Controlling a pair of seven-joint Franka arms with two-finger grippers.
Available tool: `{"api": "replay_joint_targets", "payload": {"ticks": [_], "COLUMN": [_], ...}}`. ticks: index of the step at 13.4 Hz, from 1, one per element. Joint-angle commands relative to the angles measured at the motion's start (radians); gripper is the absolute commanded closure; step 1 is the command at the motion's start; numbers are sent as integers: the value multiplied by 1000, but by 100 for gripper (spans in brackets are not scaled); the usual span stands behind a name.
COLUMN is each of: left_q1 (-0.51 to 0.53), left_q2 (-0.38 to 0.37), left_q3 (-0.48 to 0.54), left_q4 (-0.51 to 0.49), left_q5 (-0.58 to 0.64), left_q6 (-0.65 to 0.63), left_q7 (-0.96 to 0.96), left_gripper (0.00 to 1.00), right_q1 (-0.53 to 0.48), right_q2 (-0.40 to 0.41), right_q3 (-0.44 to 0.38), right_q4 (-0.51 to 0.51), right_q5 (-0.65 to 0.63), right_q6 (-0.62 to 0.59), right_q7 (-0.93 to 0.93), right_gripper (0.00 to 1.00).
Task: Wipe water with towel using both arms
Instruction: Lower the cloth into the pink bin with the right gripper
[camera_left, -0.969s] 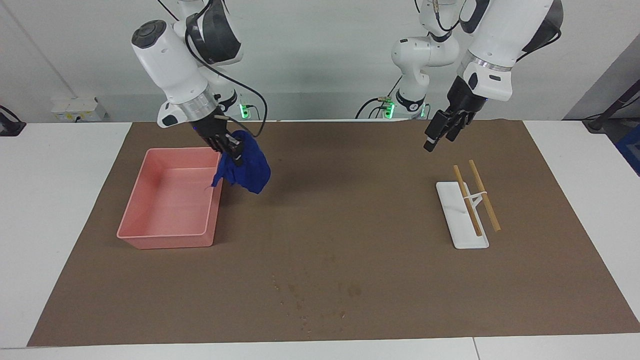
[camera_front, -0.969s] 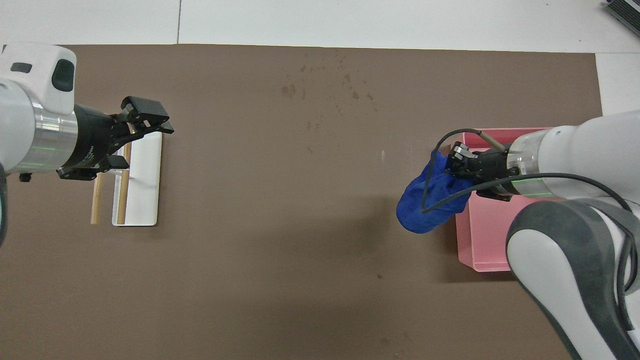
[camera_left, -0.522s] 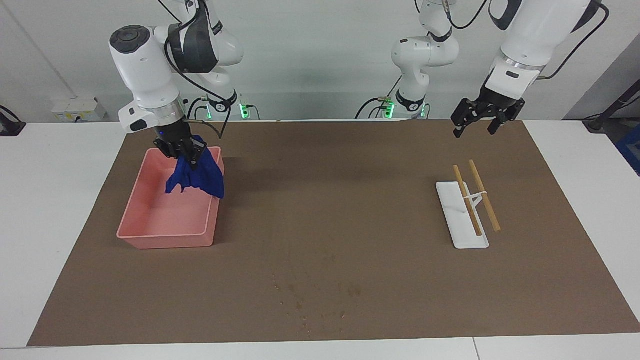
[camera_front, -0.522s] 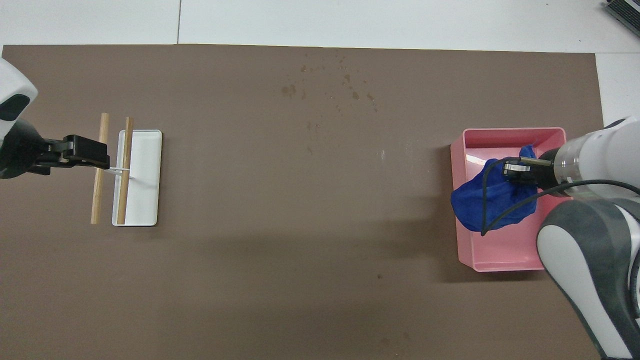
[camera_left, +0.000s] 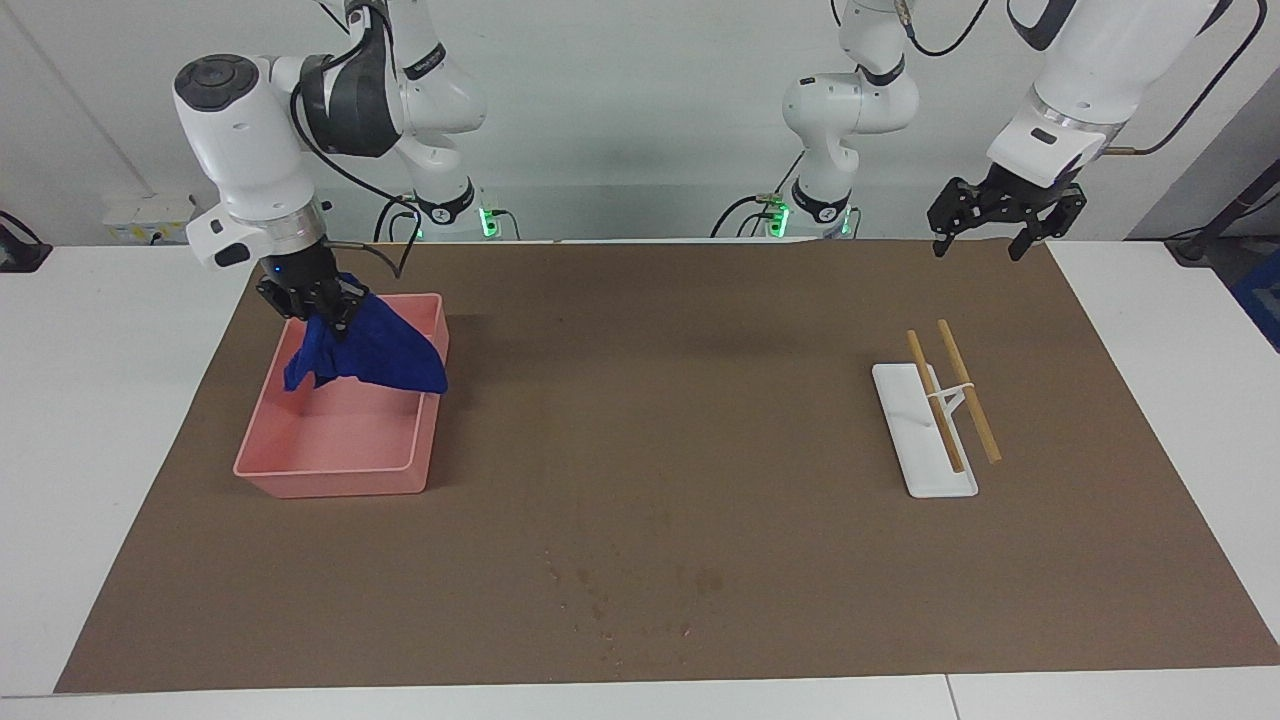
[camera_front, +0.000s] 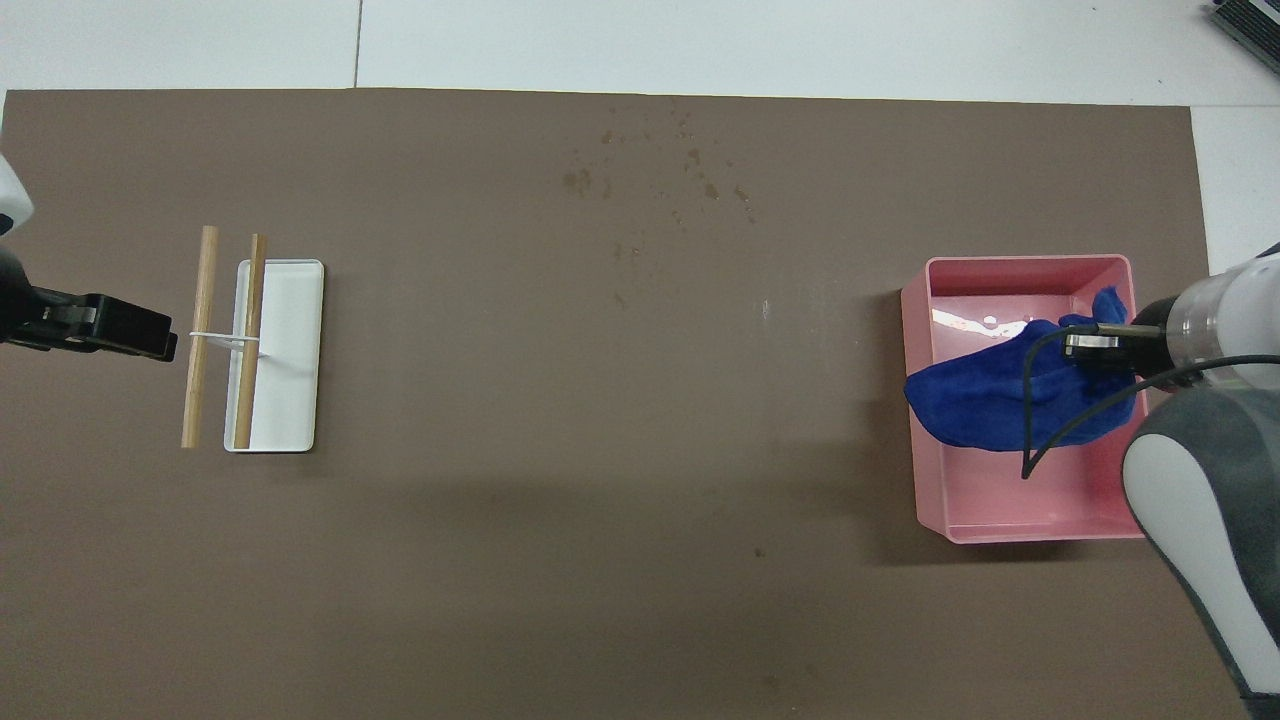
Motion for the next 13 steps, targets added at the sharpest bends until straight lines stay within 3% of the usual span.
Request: {"api": "replay_joint_targets", "payload": {"ticks": [1, 2, 4, 7, 13], "left_q1": [61, 72, 71, 71, 46], "left_q2": [15, 13, 0, -20, -19], "left_q3": [-43, -56, -56, -56, -48], "left_q4": [29, 28, -4, -35, -32], "left_q5": [-38, -40, -40, -39, 20], "left_q6": [-10, -8, -4, -8, -5], "left_q7": [13, 12, 9, 13, -33], "left_gripper": [0, 0, 0, 0, 0], "right_q1": [1, 17, 146, 224, 238], "right_q2": [-18, -5, 44, 185, 363], "right_q3": [16, 20, 24, 25, 27], "right_q4": [-14, -14, -3, 20, 20], "right_q5": [-25, -24, -24, -24, -25], "right_q6": [-6, 5, 60, 187, 427], "right_q7": [-7, 8, 176, 292, 312], "right_gripper": [100, 100, 100, 100, 100]}}
